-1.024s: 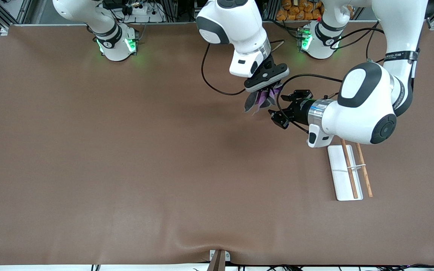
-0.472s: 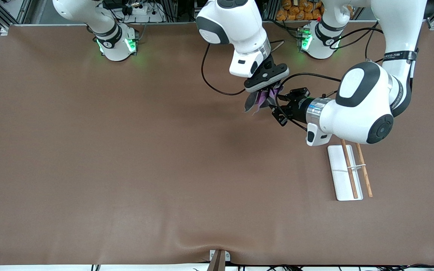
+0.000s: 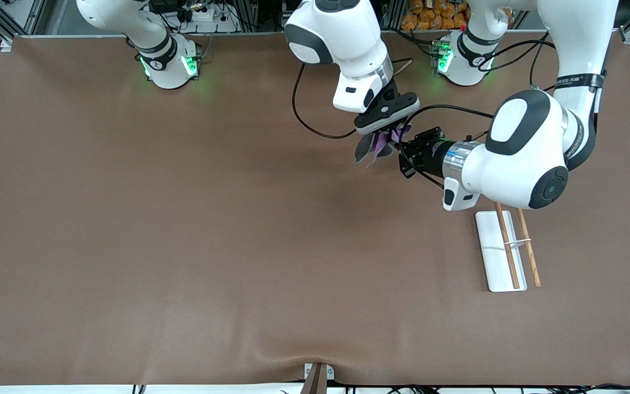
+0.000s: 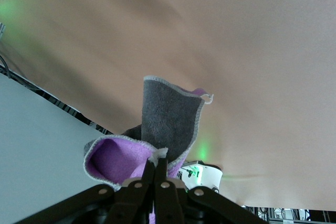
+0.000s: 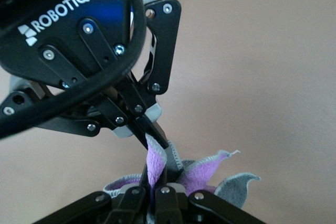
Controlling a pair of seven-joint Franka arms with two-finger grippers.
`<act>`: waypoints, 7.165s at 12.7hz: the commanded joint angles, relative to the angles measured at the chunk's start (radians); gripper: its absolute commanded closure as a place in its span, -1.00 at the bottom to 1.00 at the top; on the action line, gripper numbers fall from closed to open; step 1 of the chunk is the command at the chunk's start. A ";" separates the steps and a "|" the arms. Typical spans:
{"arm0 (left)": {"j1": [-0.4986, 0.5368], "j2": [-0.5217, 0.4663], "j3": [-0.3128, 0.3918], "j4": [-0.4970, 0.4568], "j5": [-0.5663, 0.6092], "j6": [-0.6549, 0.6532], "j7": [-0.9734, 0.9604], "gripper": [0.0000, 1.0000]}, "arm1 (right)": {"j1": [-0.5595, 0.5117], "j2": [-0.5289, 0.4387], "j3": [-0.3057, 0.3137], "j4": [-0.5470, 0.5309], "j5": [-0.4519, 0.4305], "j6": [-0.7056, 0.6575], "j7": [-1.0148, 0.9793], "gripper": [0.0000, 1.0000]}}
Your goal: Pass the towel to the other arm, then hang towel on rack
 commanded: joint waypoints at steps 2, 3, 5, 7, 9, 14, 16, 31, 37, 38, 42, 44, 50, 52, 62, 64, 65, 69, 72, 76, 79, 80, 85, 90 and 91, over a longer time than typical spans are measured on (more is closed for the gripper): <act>-0.002 -0.014 0.008 0.019 0.000 -0.015 -0.014 1.00 | 0.007 -0.011 -0.007 0.003 -0.004 -0.014 0.020 1.00; 0.006 -0.014 0.008 0.045 0.001 -0.015 -0.014 1.00 | 0.007 -0.011 -0.007 0.003 -0.004 -0.014 0.020 1.00; 0.014 -0.023 0.014 0.076 0.013 -0.015 -0.012 1.00 | 0.007 -0.012 -0.010 -0.001 -0.007 -0.014 0.019 0.90; 0.015 -0.037 0.017 0.084 0.047 -0.015 -0.006 1.00 | 0.005 -0.015 -0.010 -0.009 -0.009 -0.016 0.022 -1.00; 0.017 -0.037 0.017 0.119 0.076 -0.015 -0.006 1.00 | 0.005 -0.020 -0.010 -0.010 -0.009 -0.016 0.022 -1.00; 0.034 -0.038 0.021 0.151 0.113 -0.015 0.084 1.00 | 0.004 -0.023 -0.010 -0.012 -0.009 -0.016 0.022 -1.00; 0.040 -0.035 0.029 0.159 0.130 -0.009 0.158 1.00 | -0.001 -0.031 -0.010 -0.024 -0.009 -0.017 0.022 -1.00; 0.041 0.039 0.112 0.154 0.486 0.188 0.872 1.00 | -0.474 -0.261 -0.016 -0.231 -0.007 -0.409 -0.334 -1.00; 0.176 0.045 0.112 0.151 0.529 0.195 1.139 1.00 | -0.798 -0.334 -0.033 -0.237 -0.009 -0.575 -0.569 -1.00; 0.201 0.045 0.112 0.151 0.530 0.197 1.184 1.00 | -0.842 -0.363 -0.041 -0.243 -0.009 -0.586 -0.625 -1.00; 0.282 0.058 0.112 0.150 0.549 0.223 1.328 1.00 | -0.872 -0.500 -0.183 -0.329 -0.007 -0.664 -0.806 -1.00; 0.328 0.075 0.110 0.148 0.549 0.243 1.400 1.00 | -0.898 -0.541 -0.184 -0.331 -0.009 -0.727 -0.794 -1.00; 0.420 0.100 0.110 0.148 0.549 0.270 1.570 1.00 | -0.904 -0.606 -0.179 -0.331 -0.035 -0.826 -0.650 -1.00; 0.446 0.112 0.110 0.148 0.547 0.286 1.620 1.00 | -0.913 -0.624 -0.177 -0.334 -0.033 -0.824 -0.650 -1.00; 0.483 0.140 0.109 0.146 0.532 0.292 1.627 -1.00 | -0.906 -0.624 -0.174 -0.340 -0.041 -0.809 -0.696 -1.00; 0.483 0.126 0.109 0.148 0.533 0.289 1.631 -1.00 | -0.924 -0.623 -0.174 -0.342 -0.055 -0.807 -0.699 -1.00; 0.483 0.108 0.109 0.150 0.533 0.284 1.631 -1.00 | -0.932 -0.621 -0.174 -0.340 -0.053 -0.809 -0.699 -1.00; 0.465 -0.019 0.100 0.151 0.544 0.243 1.617 -1.00 | -0.941 -0.591 -0.176 -0.328 -0.043 -0.763 -0.719 -1.00; 0.457 -0.116 0.063 0.148 0.543 0.162 1.585 -1.00 | -0.959 -0.592 -0.176 -0.320 -0.043 -0.750 -0.719 -1.00; 0.459 -0.176 -0.001 0.148 0.538 0.087 1.268 -1.00 | -0.935 -0.591 -0.170 -0.316 -0.043 -0.747 -0.719 -1.00; 0.457 -0.210 -0.072 0.148 0.543 0.050 1.073 -1.00 | -0.944 -0.591 -0.171 -0.316 -0.043 -0.740 -0.719 -1.00; 0.457 -0.211 -0.090 0.151 0.549 0.045 1.062 -1.00 | -0.944 -0.591 -0.171 -0.316 -0.043 -0.737 -0.719 -1.00; 0.378 -0.236 -0.042 0.148 0.538 0.028 1.057 -1.00 | -0.936 -0.589 -0.171 -0.317 -0.043 -0.737 -0.719 -1.00; 0.256 -0.328 0.066 0.047 0.541 0.008 1.057 -1.00 | -0.947 -0.589 -0.171 -0.317 -0.044 -0.733 -0.719 -1.00; 0.256 -0.352 0.066 0.010 0.541 0.023 1.057 -1.00 | -0.949 -0.589 -0.174 -0.316 -0.046 -0.732 -0.719 -1.00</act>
